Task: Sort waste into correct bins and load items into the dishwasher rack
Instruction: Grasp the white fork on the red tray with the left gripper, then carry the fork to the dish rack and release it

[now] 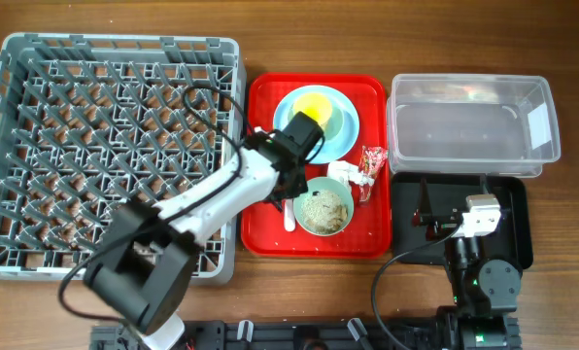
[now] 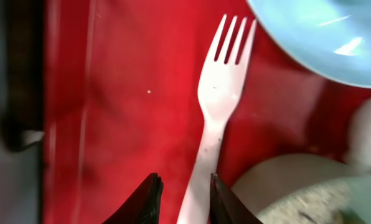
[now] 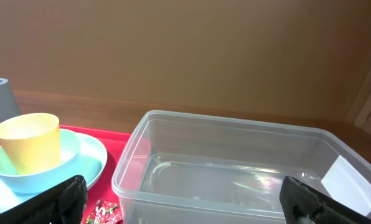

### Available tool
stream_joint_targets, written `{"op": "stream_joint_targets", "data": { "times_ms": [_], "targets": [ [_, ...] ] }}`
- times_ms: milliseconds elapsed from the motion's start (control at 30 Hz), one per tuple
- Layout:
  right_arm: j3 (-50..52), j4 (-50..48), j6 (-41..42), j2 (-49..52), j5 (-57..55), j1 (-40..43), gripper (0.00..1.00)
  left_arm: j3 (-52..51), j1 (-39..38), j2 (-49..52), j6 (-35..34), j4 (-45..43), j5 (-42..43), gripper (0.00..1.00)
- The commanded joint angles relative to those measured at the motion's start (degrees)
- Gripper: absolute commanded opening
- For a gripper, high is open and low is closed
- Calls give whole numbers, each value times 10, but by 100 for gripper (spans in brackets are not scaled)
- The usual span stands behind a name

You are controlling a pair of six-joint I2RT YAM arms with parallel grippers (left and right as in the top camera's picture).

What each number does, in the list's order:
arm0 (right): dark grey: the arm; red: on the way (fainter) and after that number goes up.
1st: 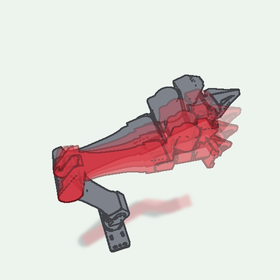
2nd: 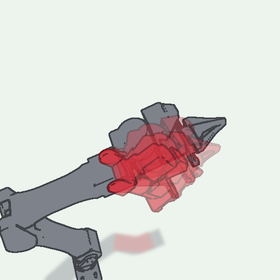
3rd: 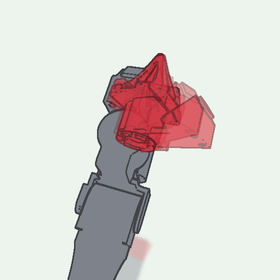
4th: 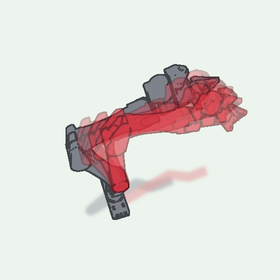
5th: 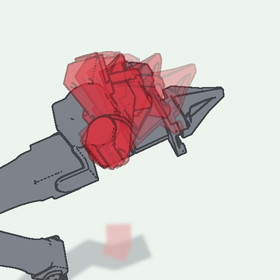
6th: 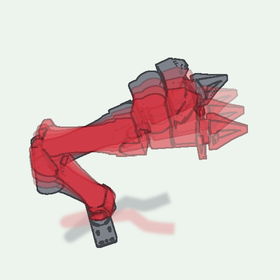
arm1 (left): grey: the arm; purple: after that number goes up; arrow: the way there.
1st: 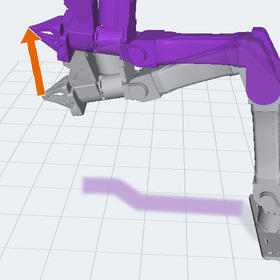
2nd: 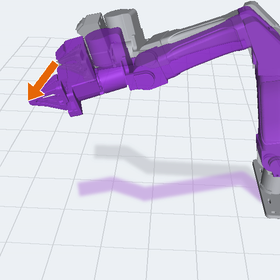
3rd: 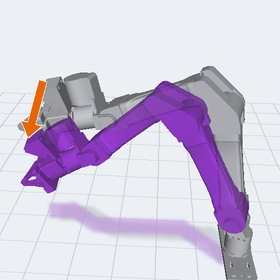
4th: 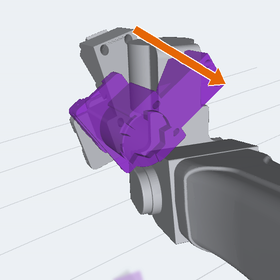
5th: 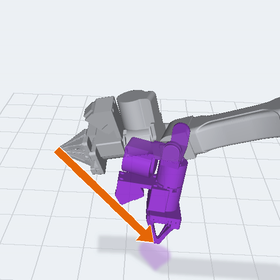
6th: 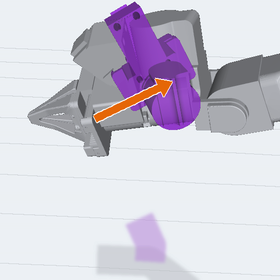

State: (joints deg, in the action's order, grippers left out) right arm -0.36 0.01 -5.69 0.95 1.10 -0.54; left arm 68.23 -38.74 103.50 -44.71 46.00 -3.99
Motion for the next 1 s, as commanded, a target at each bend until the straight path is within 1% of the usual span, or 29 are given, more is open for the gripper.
{"op": "stream_joint_targets", "data": {
  "times_ms": [0,267,433,567,767,967],
  "targets": [
    [1,-2,-3,1,5,3,100,-5,-11,35,-7,-19,-15,25],
    [1,-2,-3,1,5,3,100,-5,-12,41,-4,-23,-14,24],
    [1,-2,-3,1,5,3,100,-5,-18,42,54,-30,0,25],
    [1,-2,-3,1,5,3,100,-5,-26,43,82,-38,-2,26],
    [1,-2,-3,1,5,3,100,-5,-27,45,83,-38,-2,29],
    [1,-2,-3,1,5,3,100,-12,-27,57,83,-44,-19,29]
  ]
}}
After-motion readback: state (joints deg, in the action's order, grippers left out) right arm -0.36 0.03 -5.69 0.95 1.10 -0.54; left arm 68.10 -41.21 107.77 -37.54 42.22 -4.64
